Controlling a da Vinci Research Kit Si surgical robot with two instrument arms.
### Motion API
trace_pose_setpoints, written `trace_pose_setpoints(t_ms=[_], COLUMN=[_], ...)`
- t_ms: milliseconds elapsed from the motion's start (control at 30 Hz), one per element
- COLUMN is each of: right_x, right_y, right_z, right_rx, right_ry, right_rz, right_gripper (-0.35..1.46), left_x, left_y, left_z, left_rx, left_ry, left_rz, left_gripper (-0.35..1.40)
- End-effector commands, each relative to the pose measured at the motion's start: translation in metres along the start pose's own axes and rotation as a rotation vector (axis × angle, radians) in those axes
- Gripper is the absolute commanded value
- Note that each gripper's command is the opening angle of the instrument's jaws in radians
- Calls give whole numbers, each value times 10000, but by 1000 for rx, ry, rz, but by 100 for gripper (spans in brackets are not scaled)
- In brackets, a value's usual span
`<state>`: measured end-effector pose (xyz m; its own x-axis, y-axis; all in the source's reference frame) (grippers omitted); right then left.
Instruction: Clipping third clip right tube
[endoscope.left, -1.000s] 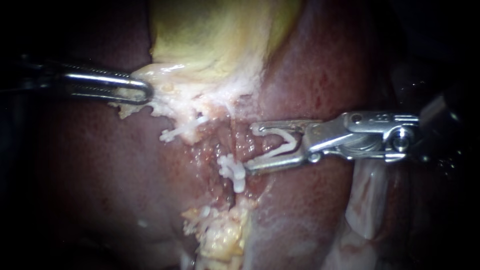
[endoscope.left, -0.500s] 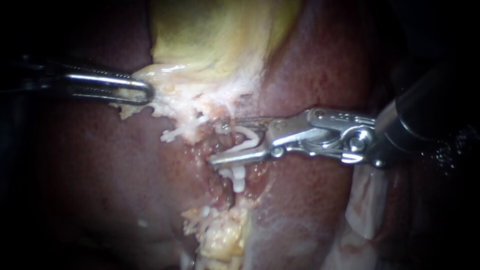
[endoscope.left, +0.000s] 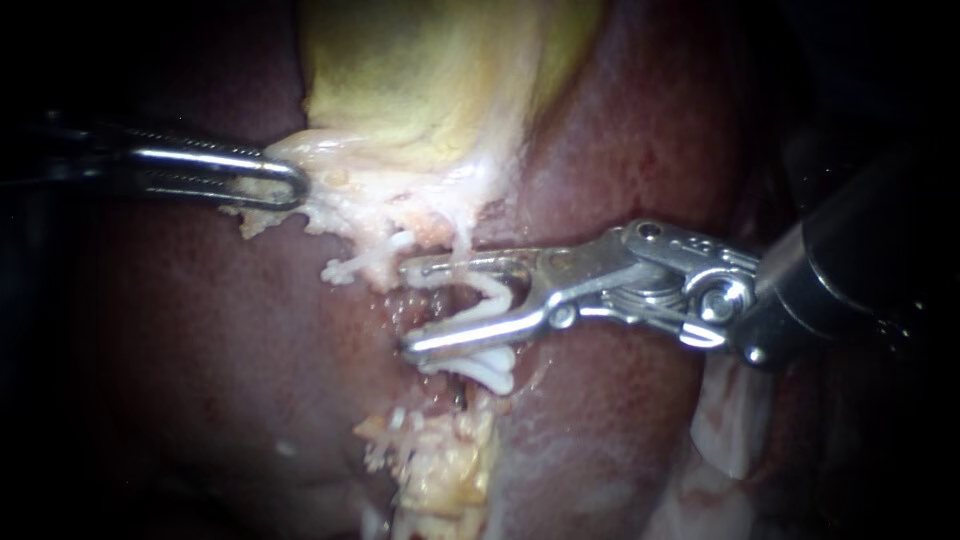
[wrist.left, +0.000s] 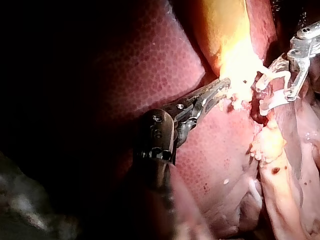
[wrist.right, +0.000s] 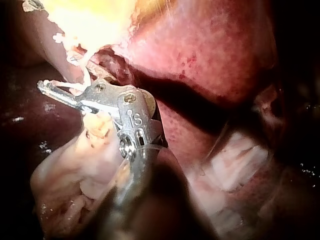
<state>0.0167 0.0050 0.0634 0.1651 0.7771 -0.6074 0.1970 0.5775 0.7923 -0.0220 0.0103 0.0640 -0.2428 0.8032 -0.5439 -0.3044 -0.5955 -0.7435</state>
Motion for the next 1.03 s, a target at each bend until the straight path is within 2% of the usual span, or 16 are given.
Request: trace_pose_setpoints(t_ms=[33,100,200,367,433,467,500,667,1033], right_x=[2,5,6,6,6,5,4,-1,-6], right_y=[-1,0,2,5,6,7,8,12,12], right_z=[0,-1,-2,-6,-8,-9,-10,-11,-9], right_rx=[-2,-3,-37,-78,-82,-82,-85,-92,-92], right_ry=[0,1,16,33,38,41,44,46,44], right_rz=[3,23,35,59,124,165,200,197,194], right_gripper=[41,36,25,-9,-30,-35,-35,-35,-35], left_x=[0,0,0,0,0,0,0,0,0], left_y=[0,0,0,0,0,0,0,0,0], left_z=[0,0,0,0,0,0,0,0,0], left_rx=[0,0,0,0,0,0,0,0,0], left_ry=[0,0,0,0,0,0,0,0,0], left_rz=[0,0,0,0,0,0,0,0,0], left_gripper=[-35,-35,-35,-35,-35,-35,-35,-35,-35])
